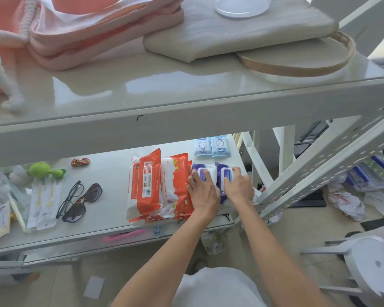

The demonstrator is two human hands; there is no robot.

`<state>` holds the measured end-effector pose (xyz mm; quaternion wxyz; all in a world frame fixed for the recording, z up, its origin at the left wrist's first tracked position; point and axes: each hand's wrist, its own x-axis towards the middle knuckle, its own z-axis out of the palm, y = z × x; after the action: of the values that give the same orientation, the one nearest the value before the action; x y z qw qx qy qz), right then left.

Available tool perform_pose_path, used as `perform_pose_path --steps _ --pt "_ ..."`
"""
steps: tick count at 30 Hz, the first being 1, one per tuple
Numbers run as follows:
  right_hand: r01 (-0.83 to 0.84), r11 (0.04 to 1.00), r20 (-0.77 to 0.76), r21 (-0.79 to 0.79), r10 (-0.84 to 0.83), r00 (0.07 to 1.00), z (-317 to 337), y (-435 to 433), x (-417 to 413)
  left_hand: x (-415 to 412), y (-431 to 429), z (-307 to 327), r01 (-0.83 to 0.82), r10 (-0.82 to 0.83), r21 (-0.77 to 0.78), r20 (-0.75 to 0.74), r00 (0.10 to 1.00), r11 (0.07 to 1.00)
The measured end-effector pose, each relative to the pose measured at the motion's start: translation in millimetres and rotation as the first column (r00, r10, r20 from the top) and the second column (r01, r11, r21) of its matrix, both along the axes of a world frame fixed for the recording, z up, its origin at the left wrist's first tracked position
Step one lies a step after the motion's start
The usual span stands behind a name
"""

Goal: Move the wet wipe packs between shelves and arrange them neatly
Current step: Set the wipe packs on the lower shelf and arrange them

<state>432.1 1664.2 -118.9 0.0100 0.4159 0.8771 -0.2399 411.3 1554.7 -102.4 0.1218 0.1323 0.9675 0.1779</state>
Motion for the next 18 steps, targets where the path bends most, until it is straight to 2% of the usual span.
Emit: perform_pose_path --steps 3,7,10,13,15,17,18 --pt "0.014 1.0 0.036 0.018 -0.015 0.999 3 0 -7 4 7 -12 0.04 -0.034 -0.066 0.083 0.996 0.997" --pt "-0.078 0.995 0.1 0.057 0.072 0.992 7 10 -17 -1 12 -28 0.06 -0.054 -0.092 0.062 0.997 0.994" --pt "-0.136 0.985 0.055 0.103 0.131 0.99 11 21 -32 0 19 -34 0.055 -0.049 -0.11 0.059 0.997 0.992" --pt "-0.12 0.992 -0.043 0.025 0.121 0.992 12 34 -59 -15 27 -29 0.027 -0.024 -0.079 0.038 0.999 0.997" --pt "-0.078 0.996 -0.097 -0.047 0.073 0.993 13 45 -82 -44 29 -21 0.007 -0.009 -0.026 -0.06 0.998 1.0" --pt "-0.029 0.993 -0.113 -0.115 0.016 0.993 11 54 -107 -86 36 -15 0.051 -0.059 -0.058 -0.149 0.987 0.997" --pt "-0.008 0.99 -0.106 -0.139 -0.007 0.994 9 57 -118 -107 42 -15 0.058 -0.067 -0.068 -0.146 0.987 0.996"
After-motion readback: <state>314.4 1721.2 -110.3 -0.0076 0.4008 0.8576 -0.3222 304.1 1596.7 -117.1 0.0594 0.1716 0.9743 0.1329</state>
